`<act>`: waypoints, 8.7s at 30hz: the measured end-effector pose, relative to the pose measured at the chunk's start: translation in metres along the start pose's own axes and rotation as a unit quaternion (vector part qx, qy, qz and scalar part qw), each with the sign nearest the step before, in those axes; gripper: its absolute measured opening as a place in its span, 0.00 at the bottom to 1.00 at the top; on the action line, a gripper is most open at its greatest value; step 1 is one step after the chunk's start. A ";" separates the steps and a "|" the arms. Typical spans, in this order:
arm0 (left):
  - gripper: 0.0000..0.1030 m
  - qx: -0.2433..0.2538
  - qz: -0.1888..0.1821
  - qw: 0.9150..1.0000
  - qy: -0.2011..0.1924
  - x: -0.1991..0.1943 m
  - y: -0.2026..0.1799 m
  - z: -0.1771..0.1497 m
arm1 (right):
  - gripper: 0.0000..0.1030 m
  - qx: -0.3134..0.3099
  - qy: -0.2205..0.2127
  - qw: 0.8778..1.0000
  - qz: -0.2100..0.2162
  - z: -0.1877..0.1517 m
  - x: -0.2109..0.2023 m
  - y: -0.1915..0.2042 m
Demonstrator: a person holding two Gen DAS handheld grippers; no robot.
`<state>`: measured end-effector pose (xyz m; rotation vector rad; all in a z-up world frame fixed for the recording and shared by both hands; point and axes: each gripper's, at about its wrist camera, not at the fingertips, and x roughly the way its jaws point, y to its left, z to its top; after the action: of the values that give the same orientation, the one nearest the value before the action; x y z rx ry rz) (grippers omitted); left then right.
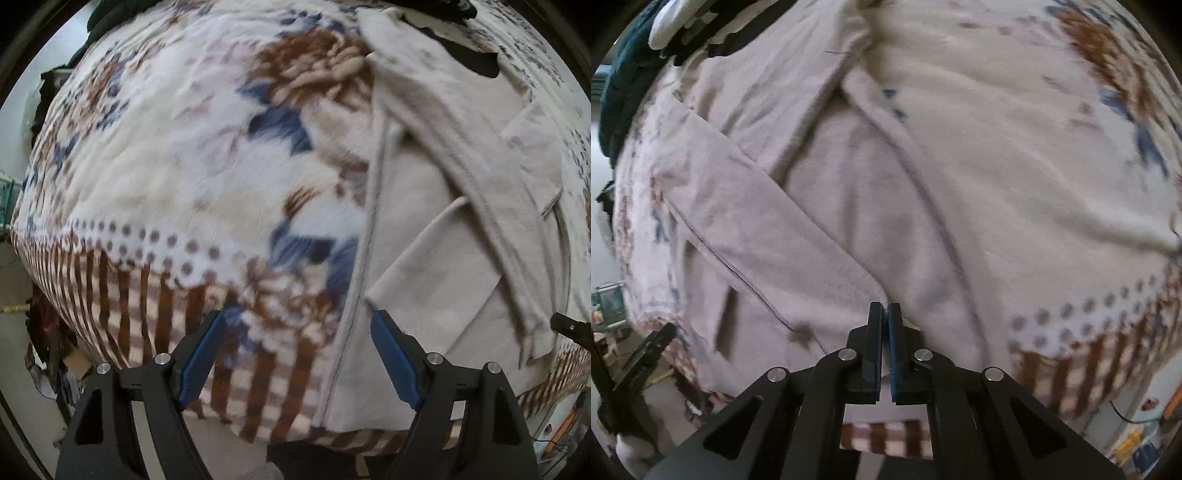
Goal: Fold small clothes
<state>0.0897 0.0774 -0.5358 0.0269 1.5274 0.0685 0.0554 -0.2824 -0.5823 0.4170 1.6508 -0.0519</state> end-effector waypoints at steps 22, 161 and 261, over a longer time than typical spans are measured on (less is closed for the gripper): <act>0.05 0.001 -0.199 0.974 0.106 0.057 0.007 -0.077 | 0.51 0.097 0.105 0.987 0.072 0.002 -0.012 -0.127; 0.36 -0.039 -0.256 0.963 0.071 0.026 0.017 0.076 | 0.07 -0.065 -0.037 0.997 0.008 0.092 -0.062 0.000; 0.16 -0.064 -0.472 0.879 -0.037 -0.046 0.033 0.259 | 0.21 0.067 -0.069 0.946 0.308 0.197 -0.128 0.041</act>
<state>0.3458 0.1144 -0.4768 -0.8116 1.3143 -0.6055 0.2638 -0.3291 -0.4752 0.9963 1.3228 0.2705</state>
